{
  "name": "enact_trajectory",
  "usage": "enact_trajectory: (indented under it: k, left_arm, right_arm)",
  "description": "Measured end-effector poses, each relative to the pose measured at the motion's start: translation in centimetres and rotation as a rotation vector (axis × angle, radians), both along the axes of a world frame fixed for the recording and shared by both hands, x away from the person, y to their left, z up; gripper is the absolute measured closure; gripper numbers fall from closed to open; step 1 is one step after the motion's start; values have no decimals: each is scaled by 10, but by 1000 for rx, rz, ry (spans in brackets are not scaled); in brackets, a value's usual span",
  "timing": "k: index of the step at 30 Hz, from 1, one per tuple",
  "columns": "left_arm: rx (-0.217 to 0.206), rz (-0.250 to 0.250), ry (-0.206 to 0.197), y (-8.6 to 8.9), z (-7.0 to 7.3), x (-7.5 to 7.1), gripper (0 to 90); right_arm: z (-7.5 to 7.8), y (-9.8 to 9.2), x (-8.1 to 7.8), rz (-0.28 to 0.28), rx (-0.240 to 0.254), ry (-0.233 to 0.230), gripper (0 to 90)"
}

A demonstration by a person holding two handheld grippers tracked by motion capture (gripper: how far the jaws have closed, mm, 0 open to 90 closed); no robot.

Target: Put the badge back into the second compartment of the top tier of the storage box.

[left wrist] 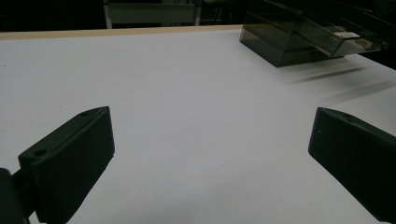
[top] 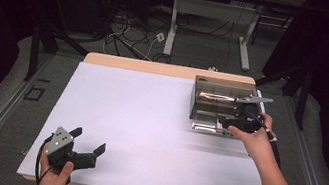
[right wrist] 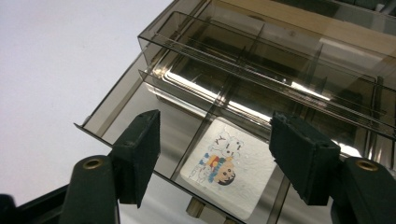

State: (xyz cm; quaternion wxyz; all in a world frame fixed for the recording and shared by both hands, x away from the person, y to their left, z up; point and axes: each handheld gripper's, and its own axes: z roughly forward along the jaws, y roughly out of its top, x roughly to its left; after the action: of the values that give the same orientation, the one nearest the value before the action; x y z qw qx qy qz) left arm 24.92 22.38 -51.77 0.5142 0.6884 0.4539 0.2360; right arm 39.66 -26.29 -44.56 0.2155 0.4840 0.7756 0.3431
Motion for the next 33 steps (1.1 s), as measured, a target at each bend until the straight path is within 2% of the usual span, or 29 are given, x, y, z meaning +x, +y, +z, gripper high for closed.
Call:
enact_trajectory:
  k: [3,5,6,9,14,20,23,30,33]
  left_arm:
    - [0,0,-1,1,0,0,6]
    - [-2,-2,2,0,0,0,6]
    - [-4,-3,2,0,0,1,6]
    - [-4,-6,2,-1,0,1,6]
    - [-4,-8,6,-1,-1,3,6]
    - [-4,-12,10,-1,-1,2,5]
    - [-13,-11,7,0,0,2,5]
    - [-37,2,13,3,0,1,5]
    - [-34,2,12,3,1,1,5]
  right_arm:
    - [0,1,-3,19,13,-18,309]
    - [-1,1,-4,53,26,-49,236]
    - [-3,2,-4,57,40,-45,213]
    - [-3,3,-6,68,23,-63,153]
    - [0,4,-11,69,5,-67,128]
    - [2,6,-18,60,-1,-68,0]
    - [2,8,-23,63,-7,-73,0]
    - [5,11,-34,71,25,-125,0]
    - [7,13,-41,78,34,-153,0]
